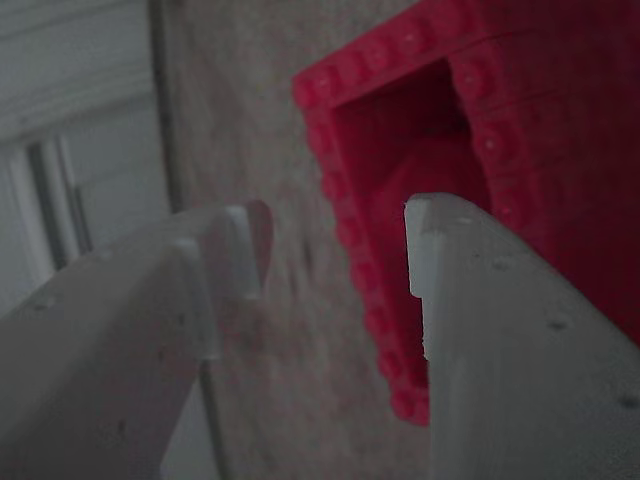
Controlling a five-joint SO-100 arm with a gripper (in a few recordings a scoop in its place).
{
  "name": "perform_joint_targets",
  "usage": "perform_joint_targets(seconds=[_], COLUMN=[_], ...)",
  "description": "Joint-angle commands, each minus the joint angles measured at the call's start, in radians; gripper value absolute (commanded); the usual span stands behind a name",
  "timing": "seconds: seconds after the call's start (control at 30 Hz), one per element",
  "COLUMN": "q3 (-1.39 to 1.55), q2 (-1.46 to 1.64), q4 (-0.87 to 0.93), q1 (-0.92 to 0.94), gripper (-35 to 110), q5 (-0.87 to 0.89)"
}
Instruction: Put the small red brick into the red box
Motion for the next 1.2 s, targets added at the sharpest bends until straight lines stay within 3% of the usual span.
perform_joint_targets(seconds=[0.0,0.13,0.33,0.63,0.9,1.17], q3=[-0.066,0.003,0.302,1.216,1.884,2.157], q2=[0.055,0.135,0.486,1.235,1.833,2.296], q4=[-0.015,-0.015,-0.018,-0.048,0.061,0.295], q1=[-0.003,-0.009,-0.055,-0.189,-0.241,-0.287], gripper=[12,0,0,0,0,0], q5=[-0.011,-0.015,0.018,-0.026,0.012,0.041])
